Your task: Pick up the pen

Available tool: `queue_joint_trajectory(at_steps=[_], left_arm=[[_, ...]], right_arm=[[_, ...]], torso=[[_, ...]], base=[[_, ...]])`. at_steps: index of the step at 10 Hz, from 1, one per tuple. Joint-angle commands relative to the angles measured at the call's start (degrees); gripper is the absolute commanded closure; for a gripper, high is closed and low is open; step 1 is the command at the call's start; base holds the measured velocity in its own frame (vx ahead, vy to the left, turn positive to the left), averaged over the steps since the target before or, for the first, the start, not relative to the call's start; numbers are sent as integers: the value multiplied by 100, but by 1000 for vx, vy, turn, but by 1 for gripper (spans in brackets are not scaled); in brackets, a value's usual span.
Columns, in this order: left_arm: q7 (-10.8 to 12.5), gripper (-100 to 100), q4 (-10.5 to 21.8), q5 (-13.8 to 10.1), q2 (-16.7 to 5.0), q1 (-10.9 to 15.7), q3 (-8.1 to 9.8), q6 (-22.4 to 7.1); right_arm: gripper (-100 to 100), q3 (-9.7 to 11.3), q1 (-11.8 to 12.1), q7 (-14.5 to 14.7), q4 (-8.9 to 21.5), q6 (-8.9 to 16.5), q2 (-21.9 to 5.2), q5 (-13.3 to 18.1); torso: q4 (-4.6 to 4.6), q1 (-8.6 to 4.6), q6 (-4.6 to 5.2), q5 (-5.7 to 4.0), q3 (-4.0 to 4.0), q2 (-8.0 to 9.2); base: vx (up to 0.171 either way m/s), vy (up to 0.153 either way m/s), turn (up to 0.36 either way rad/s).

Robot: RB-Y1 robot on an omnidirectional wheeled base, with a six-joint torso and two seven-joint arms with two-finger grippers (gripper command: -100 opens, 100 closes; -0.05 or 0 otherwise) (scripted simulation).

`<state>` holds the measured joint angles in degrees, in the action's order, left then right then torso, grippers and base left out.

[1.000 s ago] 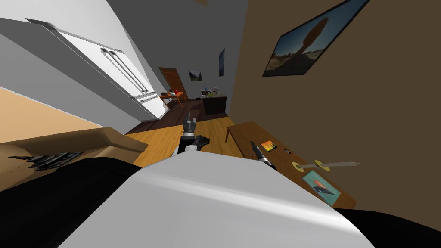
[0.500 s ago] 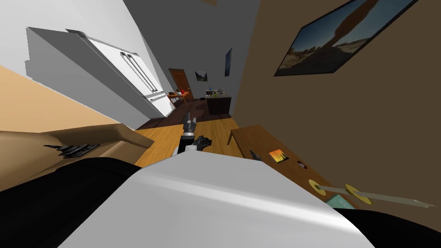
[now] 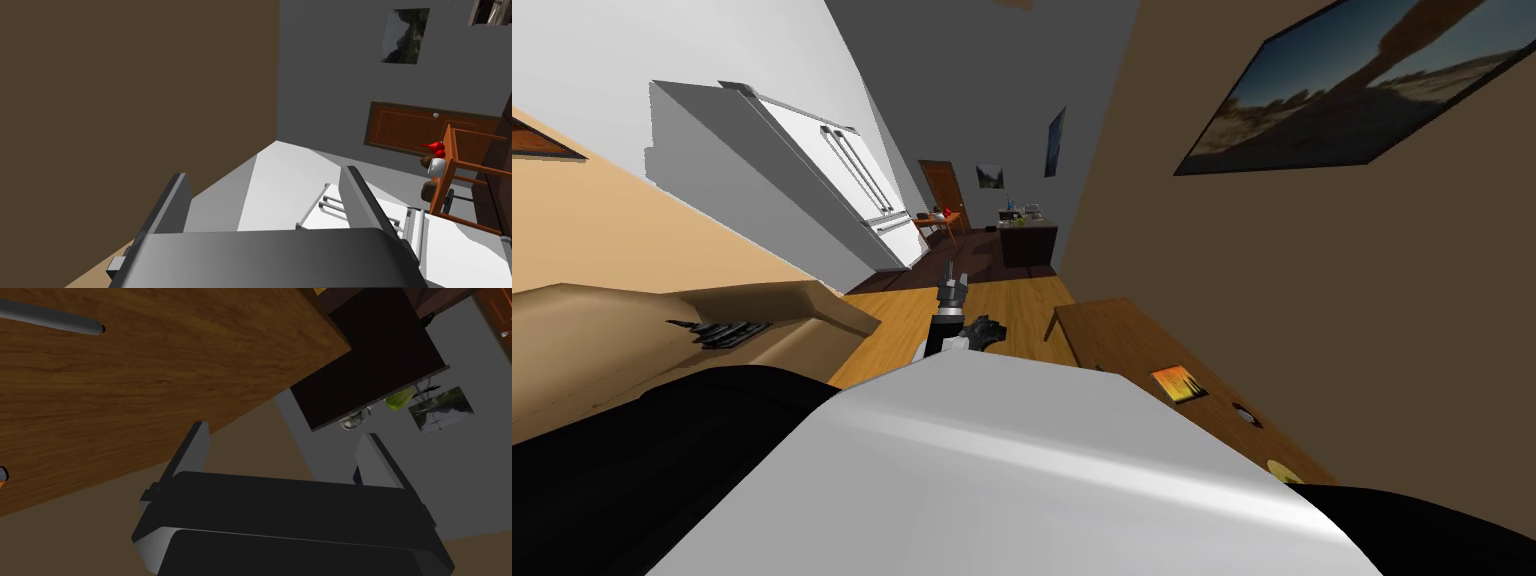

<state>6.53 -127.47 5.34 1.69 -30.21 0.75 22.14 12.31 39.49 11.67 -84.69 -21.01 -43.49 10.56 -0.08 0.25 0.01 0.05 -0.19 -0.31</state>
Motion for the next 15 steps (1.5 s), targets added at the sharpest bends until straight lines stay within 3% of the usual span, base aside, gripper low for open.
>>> queue_joint_trajectory(at_steps=[1, 7, 12, 14, 15], left_arm=[[0, 0, 0, 0, 0, 0, 0, 0], [0, 0, 0, 0, 0, 0, 0, 0], [0, 0, 0, 0, 0, 0, 0, 0], [0, 0, 0, 0, 0, 0, 0, 0], [0, 0, 0, 0, 0, 0, 0, 0]], right_arm=[[-100, 17, 108, 32, 174, -77, -129, 22], [-100, 927, 113, 339, 1595, 48, -936, 503], [-100, 1237, 77, 432, 2109, 73, -1104, 655], [-100, 1534, 30, 518, 2454, 95, -1233, 798], [-100, 1534, 30, 518, 2511, 95, -1233, 798]], torso=[[0, 0, 0, 0, 0, 0], [0, 16, 2, 5, 0, 1], [6, 8, 3, 2, 16, 29], [7, 8, 4, 2, 17, 30], [5, 11, 3, 3, 13, 22]], base=[[63, 17, 58], [87, 45, 152], [28, 31, 58], [34, 39, 89], [38, 38, 37]])
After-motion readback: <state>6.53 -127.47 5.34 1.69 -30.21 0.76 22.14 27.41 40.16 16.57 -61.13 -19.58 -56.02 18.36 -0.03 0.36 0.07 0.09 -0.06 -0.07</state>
